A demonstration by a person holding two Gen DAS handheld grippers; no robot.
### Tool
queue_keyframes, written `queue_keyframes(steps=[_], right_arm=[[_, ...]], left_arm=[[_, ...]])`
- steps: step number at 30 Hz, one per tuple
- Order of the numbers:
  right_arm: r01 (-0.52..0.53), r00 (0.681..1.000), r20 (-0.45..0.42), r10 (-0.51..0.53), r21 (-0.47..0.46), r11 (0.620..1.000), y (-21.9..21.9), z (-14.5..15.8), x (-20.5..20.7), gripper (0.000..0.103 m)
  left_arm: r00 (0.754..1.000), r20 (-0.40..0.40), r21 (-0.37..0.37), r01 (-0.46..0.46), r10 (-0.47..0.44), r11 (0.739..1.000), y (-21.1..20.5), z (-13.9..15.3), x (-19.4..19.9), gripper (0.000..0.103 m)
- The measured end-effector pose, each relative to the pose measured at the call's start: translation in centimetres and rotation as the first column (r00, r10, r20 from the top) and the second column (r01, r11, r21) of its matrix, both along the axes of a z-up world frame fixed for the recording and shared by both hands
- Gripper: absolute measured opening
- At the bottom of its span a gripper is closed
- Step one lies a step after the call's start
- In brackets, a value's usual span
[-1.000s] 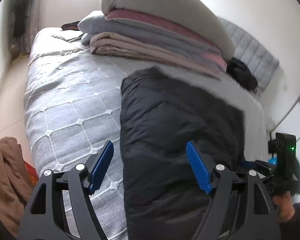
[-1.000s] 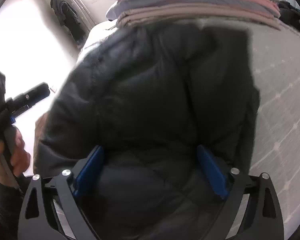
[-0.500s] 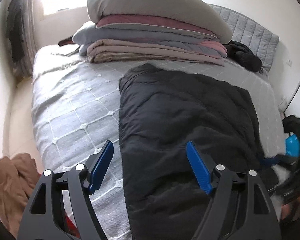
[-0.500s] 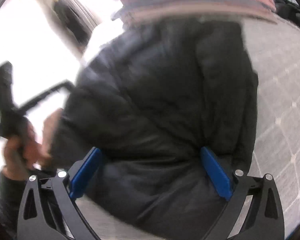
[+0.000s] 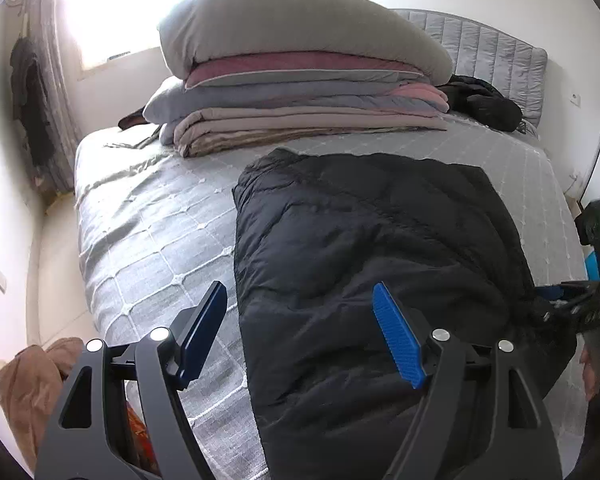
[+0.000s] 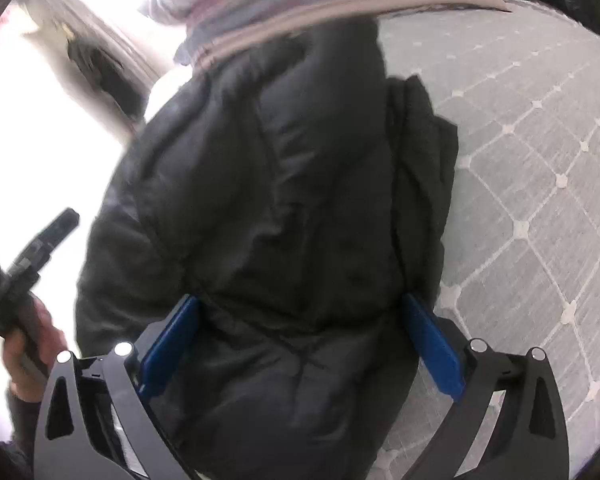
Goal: Fold large clothes
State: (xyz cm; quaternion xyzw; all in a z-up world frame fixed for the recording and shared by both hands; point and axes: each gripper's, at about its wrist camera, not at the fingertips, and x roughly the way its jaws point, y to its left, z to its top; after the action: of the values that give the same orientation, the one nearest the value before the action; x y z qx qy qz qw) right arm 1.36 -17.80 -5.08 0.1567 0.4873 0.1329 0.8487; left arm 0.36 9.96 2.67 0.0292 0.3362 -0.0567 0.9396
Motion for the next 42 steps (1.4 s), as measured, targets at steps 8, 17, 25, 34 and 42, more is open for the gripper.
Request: queue_keyframes(steps=[8,17,25,34,42], right_arm=[[0.072,0.987,0.139,-0.086,0.101,0.992,-3.5,2.9,-2.0,0.096],[0.033,0.961,0.277,0.019,-0.184,0.982,5.3,6.7,-4.4,0.096],[0.068,0.943,0.333,0.026,-0.266,0.962,8.9,6.7,-3.8,0.096],[0.111,0.944,0.329,-0.024,-0.249,0.962,7.0,7.0,-3.3,0.096],[0.161,0.958,0.264,-0.108,-0.189,0.969,3.7,6.2,-2.1,0.096]], left_arm=[[0.997,0.073,0.038,0.015,-0.018,0.999,-1.2,1.2,-1.4,0.072],[0.993,0.113,0.036,0.034,-0.038,0.999,-2.1,2.1,-2.8,0.075],[0.993,0.112,0.04,0.027,-0.031,0.999,-2.3,2.1,-2.9,0.075],[0.993,0.117,0.048,0.028,-0.034,0.998,-2.6,2.2,-3.0,0.075],[0.99,0.134,0.065,0.025,-0.034,0.998,-2.8,2.4,-3.4,0.076]])
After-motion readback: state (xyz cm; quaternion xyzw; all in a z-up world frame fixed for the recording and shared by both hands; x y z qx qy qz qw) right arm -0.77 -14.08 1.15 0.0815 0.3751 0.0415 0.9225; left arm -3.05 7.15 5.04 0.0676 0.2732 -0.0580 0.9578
